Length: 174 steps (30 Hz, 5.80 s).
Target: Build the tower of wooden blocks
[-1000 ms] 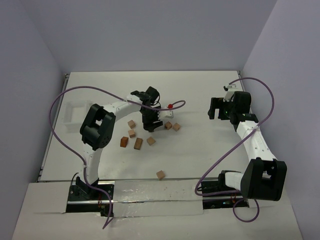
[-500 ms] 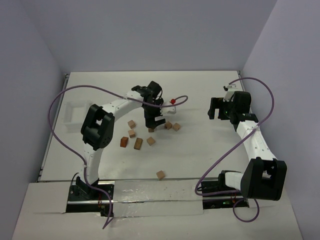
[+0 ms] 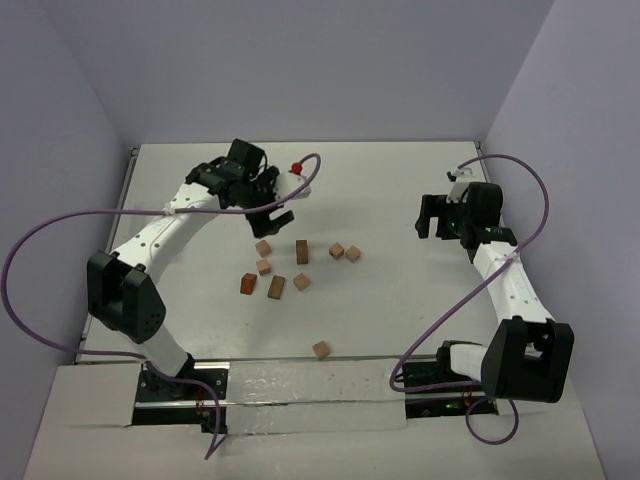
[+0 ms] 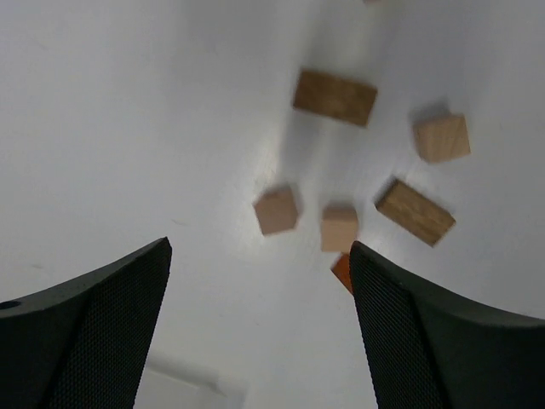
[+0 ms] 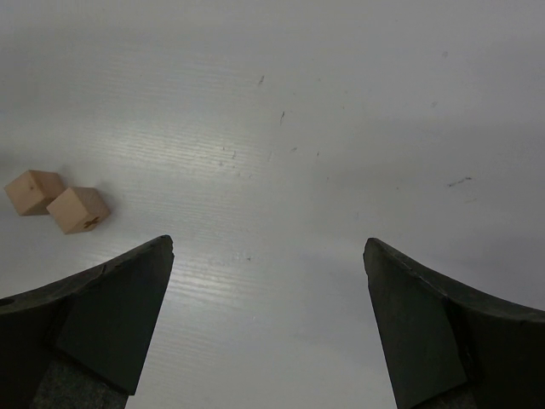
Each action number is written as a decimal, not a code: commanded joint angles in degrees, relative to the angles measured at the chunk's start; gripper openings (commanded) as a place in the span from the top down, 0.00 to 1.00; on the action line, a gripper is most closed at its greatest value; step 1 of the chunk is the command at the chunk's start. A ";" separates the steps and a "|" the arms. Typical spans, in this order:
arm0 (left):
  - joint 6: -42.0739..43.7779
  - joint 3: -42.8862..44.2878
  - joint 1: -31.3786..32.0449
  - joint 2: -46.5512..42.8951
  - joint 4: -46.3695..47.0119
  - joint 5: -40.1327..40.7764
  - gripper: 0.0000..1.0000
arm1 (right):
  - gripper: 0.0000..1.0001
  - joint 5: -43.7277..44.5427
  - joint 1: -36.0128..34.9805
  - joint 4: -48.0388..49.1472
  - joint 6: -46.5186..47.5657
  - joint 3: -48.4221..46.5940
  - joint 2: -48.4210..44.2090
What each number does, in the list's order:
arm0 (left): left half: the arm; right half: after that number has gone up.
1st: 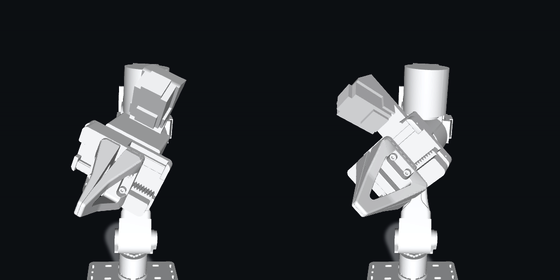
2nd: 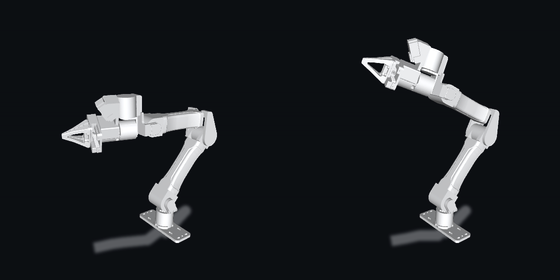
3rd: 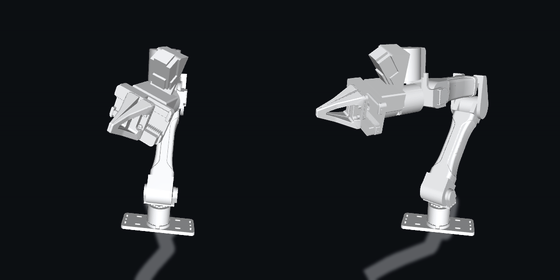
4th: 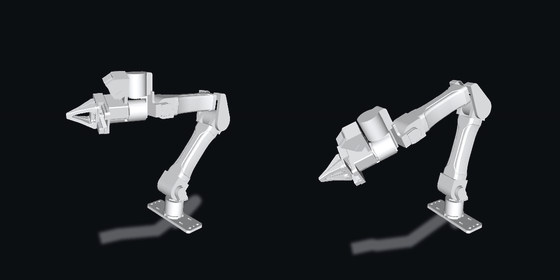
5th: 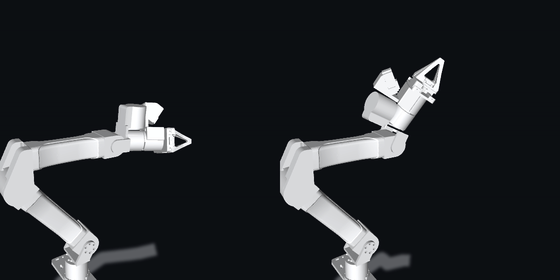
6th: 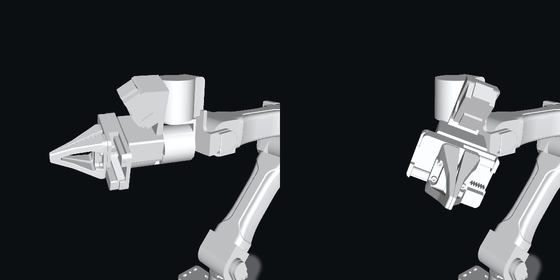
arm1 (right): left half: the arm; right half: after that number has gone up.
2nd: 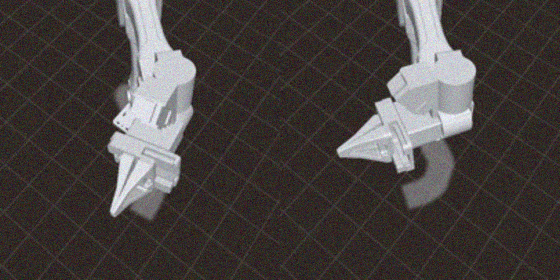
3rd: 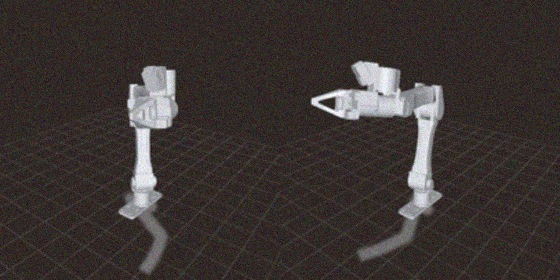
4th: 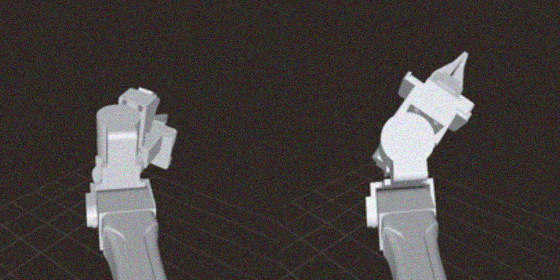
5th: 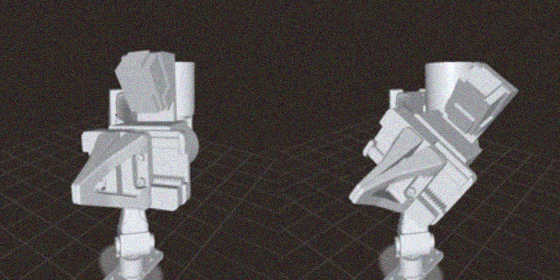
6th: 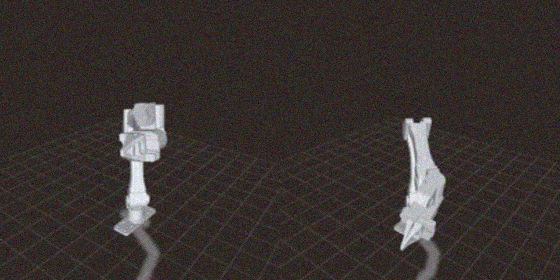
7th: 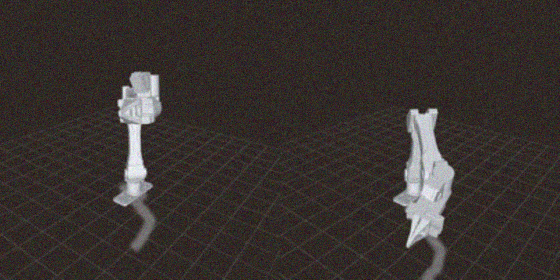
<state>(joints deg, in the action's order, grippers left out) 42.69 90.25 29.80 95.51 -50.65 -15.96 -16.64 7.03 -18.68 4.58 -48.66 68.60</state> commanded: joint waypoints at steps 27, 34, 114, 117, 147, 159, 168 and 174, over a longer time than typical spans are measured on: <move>-1.24 -16.28 -4.41 1.15 10.45 -0.28 0.26 | 0.00 -0.15 0.28 0.03 0.25 -2.49 0.58; -0.89 -12.94 -5.50 7.33 11.41 -1.14 0.32 | 0.00 -0.06 0.31 -0.04 0.30 -2.58 0.96; -13.26 -23.06 -4.13 0.80 20.58 -0.40 0.21 | 0.00 -0.24 0.27 -0.22 0.25 -2.75 0.40; -15.39 -22.95 -3.11 2.73 22.00 1.57 0.23 | 0.00 -0.15 0.30 -0.16 0.25 -2.64 0.46; -21.84 -15.89 -2.93 8.02 21.12 8.75 0.83 | 0.00 0.11 0.36 -0.04 0.17 -2.66 0.31; -58.85 -0.22 4.59 9.40 10.80 33.33 1.00 | 0.00 0.13 0.34 -0.04 0.08 -2.68 0.50; -70.55 -1.48 5.36 10.84 6.00 22.99 1.00 | 0.00 0.29 0.35 0.04 0.08 -2.66 0.66; -71.87 -2.58 7.18 10.66 7.50 24.12 1.00 | 0.00 0.33 0.30 0.04 0.12 -2.71 0.85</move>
<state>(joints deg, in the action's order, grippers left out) -25.90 87.75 35.64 106.02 -43.23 8.92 -16.56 7.02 -18.79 4.56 -48.75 69.95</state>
